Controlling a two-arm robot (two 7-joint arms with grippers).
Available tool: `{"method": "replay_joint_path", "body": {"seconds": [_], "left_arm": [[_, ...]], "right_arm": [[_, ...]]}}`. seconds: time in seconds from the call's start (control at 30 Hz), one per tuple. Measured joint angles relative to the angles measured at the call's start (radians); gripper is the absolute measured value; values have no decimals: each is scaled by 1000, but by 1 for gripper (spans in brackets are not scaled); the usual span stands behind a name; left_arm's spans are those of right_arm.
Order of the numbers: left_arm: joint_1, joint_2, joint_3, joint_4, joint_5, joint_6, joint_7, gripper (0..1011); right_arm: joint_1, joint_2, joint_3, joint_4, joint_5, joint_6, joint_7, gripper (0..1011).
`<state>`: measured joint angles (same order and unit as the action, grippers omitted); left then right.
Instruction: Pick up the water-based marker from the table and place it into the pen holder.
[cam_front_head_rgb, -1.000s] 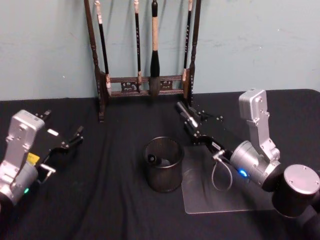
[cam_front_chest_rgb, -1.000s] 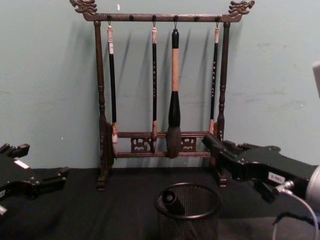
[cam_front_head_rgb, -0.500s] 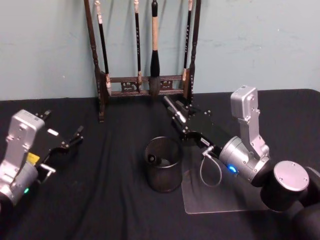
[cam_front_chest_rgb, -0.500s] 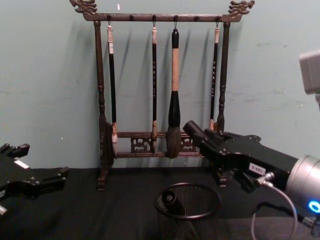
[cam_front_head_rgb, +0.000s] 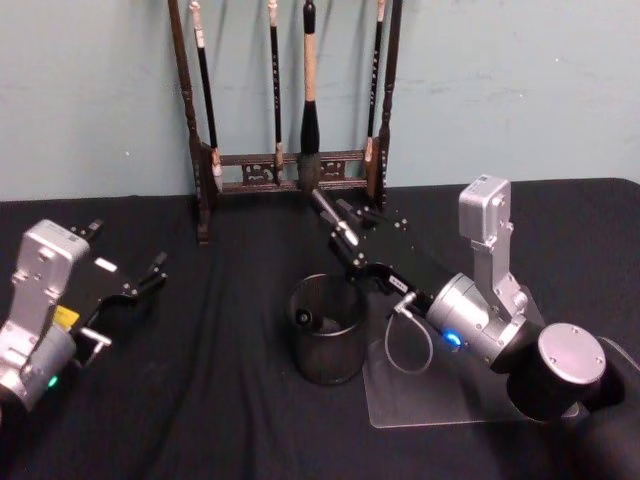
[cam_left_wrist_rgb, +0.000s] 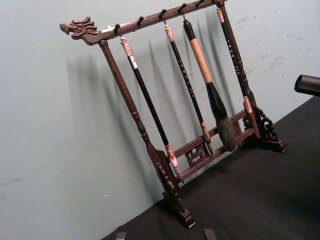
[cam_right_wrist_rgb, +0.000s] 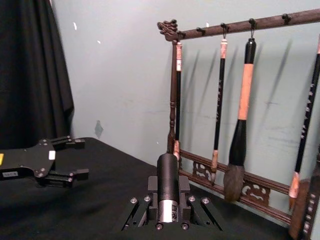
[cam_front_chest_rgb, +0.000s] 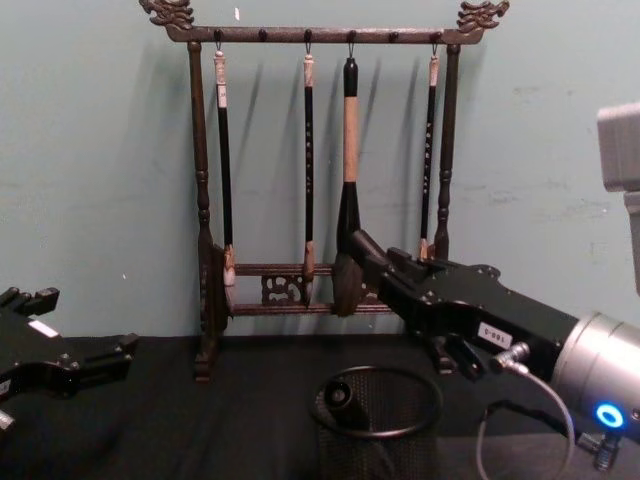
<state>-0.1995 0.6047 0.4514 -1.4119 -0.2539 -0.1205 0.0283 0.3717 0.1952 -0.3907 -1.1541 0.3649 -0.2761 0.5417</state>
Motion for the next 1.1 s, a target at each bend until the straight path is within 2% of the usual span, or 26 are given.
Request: {"method": "replay_joint_path", "body": {"seconds": [0.4, 1.1], "left_arm": [[0, 0, 0, 0, 0, 0, 0, 1009], [0, 0, 0, 0, 0, 0, 0, 1009]], "right_arm": [[7, -9, -19, 13, 28, -27, 38, 244], [10, -12, -48, 10, 27, -24, 39, 243]]}}
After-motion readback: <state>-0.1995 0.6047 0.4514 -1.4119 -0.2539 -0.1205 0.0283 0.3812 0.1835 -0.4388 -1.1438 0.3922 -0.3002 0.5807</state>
